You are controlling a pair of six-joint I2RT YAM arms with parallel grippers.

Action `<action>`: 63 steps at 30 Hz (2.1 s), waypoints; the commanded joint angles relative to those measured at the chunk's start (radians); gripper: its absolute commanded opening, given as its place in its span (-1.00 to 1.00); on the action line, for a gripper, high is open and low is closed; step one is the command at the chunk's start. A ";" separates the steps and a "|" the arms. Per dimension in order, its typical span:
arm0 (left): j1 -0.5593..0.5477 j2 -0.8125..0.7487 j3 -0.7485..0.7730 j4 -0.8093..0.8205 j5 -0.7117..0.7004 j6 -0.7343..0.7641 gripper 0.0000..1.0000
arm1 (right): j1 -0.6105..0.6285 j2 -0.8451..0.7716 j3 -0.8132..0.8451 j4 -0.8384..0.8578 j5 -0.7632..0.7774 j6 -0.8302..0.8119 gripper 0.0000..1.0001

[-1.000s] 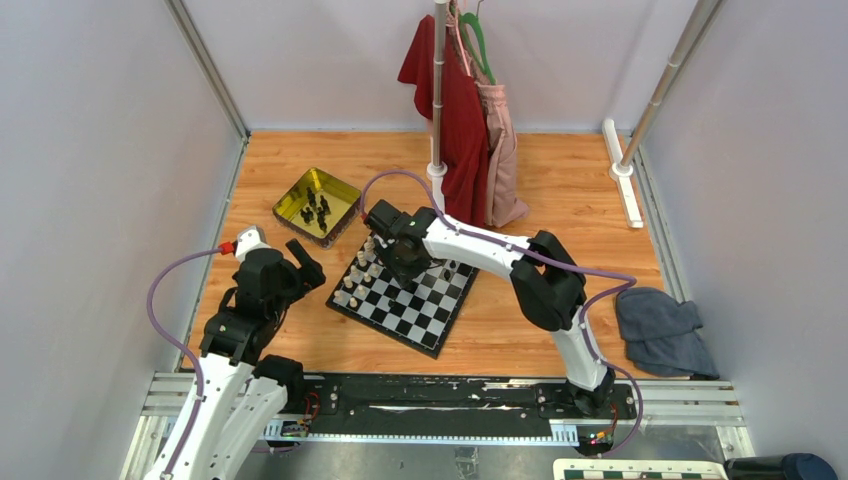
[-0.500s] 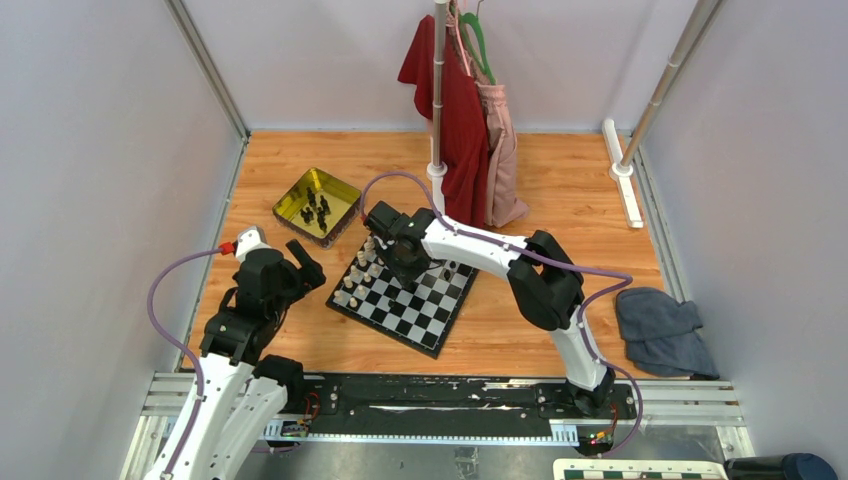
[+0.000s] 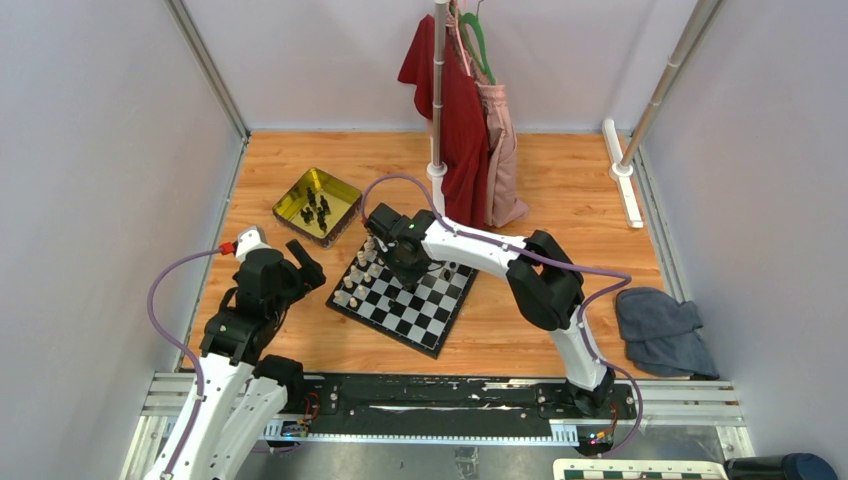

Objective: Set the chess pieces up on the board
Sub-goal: Pick up the chess piece from the chessboard, then place the chess piece on the chessboard.

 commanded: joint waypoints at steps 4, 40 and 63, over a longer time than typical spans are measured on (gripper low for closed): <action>-0.004 -0.012 -0.011 0.018 0.005 0.001 1.00 | 0.011 0.009 -0.022 -0.014 -0.020 -0.002 -0.69; -0.004 -0.011 -0.012 0.018 0.004 0.002 1.00 | -0.075 -0.198 -0.240 0.001 0.112 0.055 -1.00; -0.004 -0.009 -0.012 0.017 0.006 0.001 1.00 | -0.102 -0.203 -0.278 0.015 0.088 0.059 -0.96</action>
